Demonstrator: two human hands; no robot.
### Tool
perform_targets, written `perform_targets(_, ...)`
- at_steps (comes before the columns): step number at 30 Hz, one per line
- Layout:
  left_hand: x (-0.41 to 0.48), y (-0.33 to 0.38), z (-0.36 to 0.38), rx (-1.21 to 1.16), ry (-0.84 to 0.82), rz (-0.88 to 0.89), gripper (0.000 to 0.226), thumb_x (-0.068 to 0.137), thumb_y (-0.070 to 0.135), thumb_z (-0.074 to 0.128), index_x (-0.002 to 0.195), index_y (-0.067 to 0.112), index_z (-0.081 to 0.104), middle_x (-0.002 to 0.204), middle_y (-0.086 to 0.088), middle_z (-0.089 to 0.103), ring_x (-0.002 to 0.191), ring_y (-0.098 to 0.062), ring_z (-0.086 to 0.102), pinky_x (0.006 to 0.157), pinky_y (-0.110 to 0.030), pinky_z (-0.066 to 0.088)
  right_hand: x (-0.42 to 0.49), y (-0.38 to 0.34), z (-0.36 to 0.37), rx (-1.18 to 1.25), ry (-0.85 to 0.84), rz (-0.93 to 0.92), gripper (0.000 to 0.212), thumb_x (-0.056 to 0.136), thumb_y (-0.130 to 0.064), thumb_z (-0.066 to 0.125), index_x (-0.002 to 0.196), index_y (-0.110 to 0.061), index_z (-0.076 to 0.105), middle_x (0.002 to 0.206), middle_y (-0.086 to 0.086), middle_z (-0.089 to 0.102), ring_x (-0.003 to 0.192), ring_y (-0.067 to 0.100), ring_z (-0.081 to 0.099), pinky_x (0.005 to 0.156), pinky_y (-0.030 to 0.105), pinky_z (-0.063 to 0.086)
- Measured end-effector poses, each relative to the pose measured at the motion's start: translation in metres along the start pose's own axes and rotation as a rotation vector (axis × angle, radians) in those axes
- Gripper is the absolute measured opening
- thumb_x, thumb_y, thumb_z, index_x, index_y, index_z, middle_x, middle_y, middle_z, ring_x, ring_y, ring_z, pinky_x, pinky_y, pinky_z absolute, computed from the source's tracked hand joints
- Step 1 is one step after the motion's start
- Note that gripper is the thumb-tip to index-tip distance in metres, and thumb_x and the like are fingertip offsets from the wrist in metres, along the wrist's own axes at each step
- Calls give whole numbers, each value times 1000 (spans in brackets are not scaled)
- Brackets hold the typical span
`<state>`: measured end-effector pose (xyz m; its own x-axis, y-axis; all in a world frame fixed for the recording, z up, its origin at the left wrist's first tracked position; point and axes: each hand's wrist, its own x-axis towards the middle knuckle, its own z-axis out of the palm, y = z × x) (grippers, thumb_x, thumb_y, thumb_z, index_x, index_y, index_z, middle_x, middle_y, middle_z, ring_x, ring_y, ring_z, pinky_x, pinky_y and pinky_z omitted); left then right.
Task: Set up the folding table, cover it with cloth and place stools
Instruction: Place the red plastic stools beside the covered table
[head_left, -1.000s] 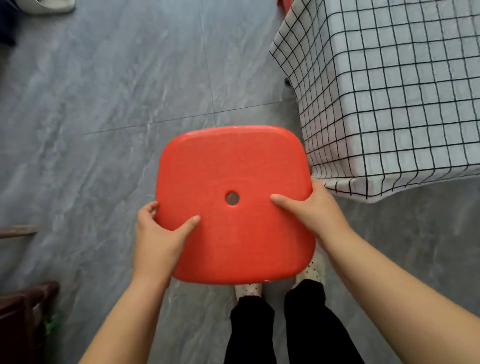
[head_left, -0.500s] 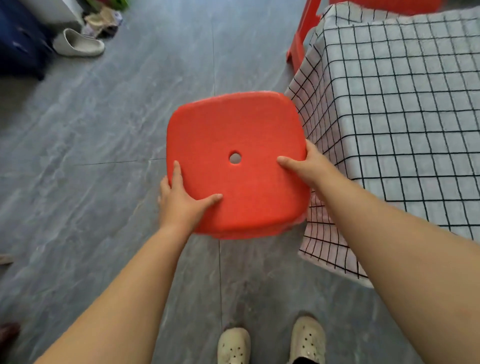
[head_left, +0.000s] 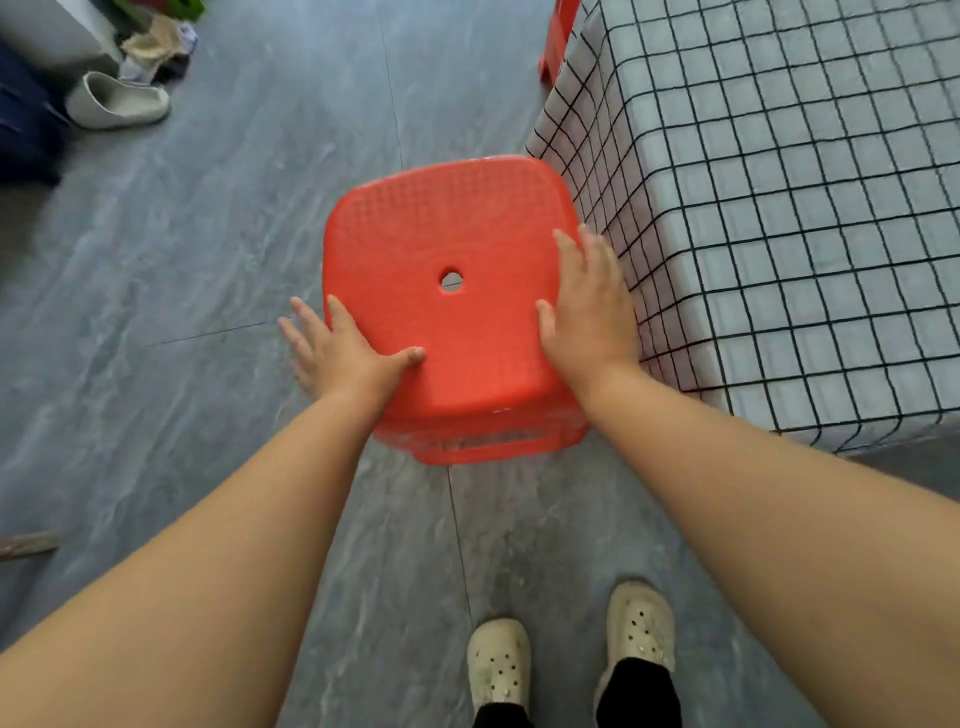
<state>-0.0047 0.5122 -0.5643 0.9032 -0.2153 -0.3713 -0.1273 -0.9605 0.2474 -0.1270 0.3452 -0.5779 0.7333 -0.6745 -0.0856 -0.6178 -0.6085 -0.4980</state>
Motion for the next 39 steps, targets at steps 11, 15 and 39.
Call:
perform_targets(11,-186,87,17,-357,-209,683,88,85,31,67,151,18,10,157,-1,16,142,-4,10,110,-12,7,-183,68,-119,332,191,256,50,90,-26,59,136,-13,43,133,1,48,126,14,39,106,23,29)
perform_targets(15,-246,157,35,-375,-291,790,86,83,38,66,150,19,15,155,6,19,136,6,12,99,4,6,-202,131,-171,426,393,445,48,89,-27,61,132,-14,46,124,-5,48,123,14,43,105,29,35)
perform_targets(39,-726,640,300,-38,-184,1624,78,80,53,50,145,14,30,151,-15,28,139,-31,29,107,-47,34,-549,705,-535,-132,909,960,74,84,-55,48,137,-3,41,144,20,39,133,37,36,112,44,27)
